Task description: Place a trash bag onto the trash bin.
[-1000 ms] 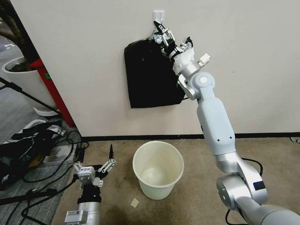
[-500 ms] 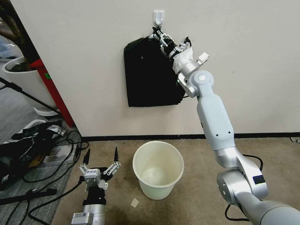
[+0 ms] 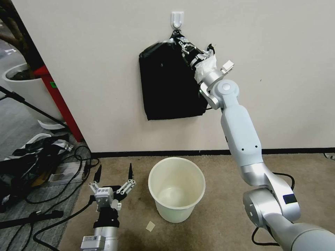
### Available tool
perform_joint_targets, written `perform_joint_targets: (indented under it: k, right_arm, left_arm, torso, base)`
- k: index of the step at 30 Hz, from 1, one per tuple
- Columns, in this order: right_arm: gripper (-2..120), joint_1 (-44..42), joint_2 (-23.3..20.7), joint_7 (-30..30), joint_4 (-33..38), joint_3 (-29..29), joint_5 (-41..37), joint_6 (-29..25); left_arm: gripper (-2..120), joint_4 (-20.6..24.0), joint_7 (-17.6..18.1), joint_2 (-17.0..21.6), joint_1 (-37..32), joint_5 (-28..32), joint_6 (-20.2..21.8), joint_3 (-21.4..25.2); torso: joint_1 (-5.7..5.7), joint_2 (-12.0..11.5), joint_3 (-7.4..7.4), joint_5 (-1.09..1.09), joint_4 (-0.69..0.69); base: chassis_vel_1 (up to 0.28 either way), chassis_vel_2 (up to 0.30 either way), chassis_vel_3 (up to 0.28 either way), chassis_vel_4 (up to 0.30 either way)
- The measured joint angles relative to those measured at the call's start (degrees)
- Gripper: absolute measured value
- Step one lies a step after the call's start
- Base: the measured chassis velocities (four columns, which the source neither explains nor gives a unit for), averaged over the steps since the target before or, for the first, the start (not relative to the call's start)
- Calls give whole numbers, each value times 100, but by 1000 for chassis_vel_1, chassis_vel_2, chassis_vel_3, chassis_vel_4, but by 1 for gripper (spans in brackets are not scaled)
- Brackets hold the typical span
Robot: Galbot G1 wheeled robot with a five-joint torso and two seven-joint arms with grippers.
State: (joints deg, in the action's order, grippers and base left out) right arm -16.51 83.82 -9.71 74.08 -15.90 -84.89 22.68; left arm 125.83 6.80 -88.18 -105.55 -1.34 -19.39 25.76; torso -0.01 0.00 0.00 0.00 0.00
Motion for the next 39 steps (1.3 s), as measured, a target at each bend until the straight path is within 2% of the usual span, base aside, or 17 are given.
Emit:
perform_joint_targets:
  k: [15, 25, 39]
  right_arm:
    - [0, -1213, -165, 23, 1067, 301, 558, -190]
    - [0, -2429, -296, 115, 2137, 496, 1143, -327]
    - [0, -3543, -410, 169, 2820, 643, 1610, -451]
  left_arm:
    - [100, 25, 2, -12, -15, -4, -6, -39]
    - [100, 15, 2, -10, 9, 0, -29, -91]
    - [100, -6, 2, 23, -19, 9, -118, -158]
  torso:
    - [0, 0, 0, 0, 0]
    - [0, 0, 0, 0, -1]
    - [0, 0, -1, 0, 0]
  base:
    - [0, 0, 0, 0]
    - [0, 0, 0, 0]
    - [0, 0, 0, 0]
